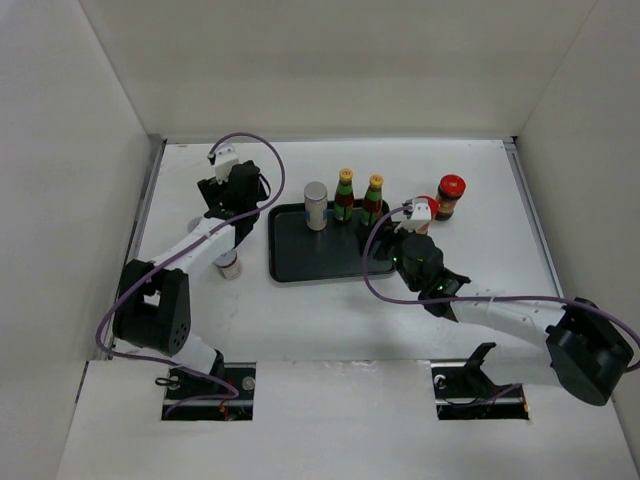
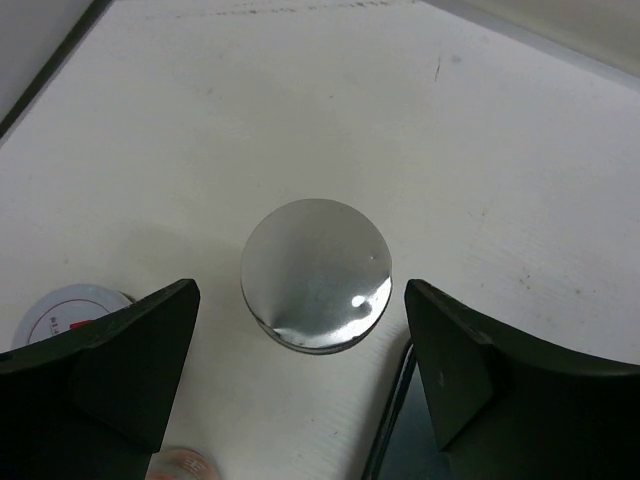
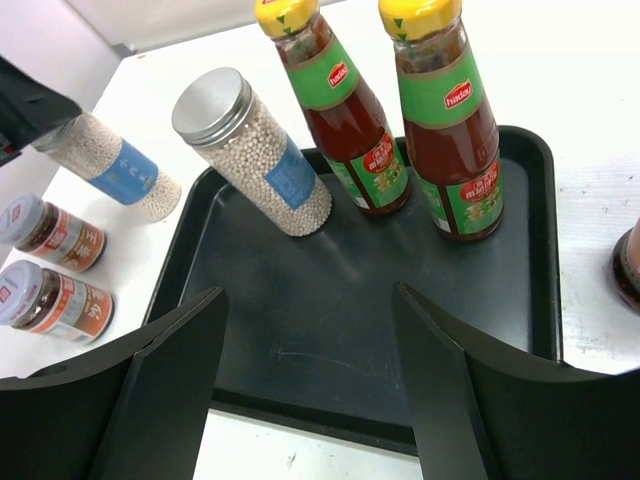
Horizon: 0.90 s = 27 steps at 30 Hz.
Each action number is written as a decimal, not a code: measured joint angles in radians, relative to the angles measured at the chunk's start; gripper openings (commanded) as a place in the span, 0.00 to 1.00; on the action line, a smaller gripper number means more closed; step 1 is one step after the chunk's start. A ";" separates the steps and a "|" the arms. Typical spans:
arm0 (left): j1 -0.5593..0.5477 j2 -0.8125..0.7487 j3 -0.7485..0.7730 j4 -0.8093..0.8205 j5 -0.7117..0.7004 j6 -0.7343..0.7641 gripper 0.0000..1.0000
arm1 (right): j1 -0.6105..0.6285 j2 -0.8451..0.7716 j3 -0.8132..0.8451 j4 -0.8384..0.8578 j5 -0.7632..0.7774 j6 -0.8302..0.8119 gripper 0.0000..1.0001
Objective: Organize the condiment bottles
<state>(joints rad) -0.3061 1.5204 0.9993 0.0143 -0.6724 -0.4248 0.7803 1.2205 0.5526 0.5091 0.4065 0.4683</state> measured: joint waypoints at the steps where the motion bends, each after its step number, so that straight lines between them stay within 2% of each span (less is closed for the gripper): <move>1: 0.002 0.012 0.006 -0.001 0.006 0.000 0.82 | 0.000 0.002 0.000 0.000 -0.001 0.000 0.73; 3: 0.006 0.034 0.023 -0.003 0.018 -0.001 0.76 | 0.000 0.004 0.000 0.000 -0.004 0.000 0.73; 10: 0.017 0.075 0.061 0.013 0.034 0.006 0.46 | 0.000 0.004 0.000 0.000 -0.008 0.000 0.73; 12: 0.015 0.075 0.061 0.012 0.034 0.010 0.40 | 0.000 0.004 0.000 0.000 -0.008 0.000 0.73; 20: -0.035 -0.027 0.023 0.000 0.031 0.037 0.39 | 0.000 0.007 0.000 0.000 -0.009 0.000 0.73; 27: -0.179 -0.117 0.023 0.043 0.038 0.038 0.39 | 0.000 0.012 0.000 0.000 -0.010 0.000 0.73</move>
<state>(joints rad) -0.4854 1.4033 1.0225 0.0578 -0.6346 -0.3866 0.7803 1.2327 0.5529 0.5095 0.3965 0.4683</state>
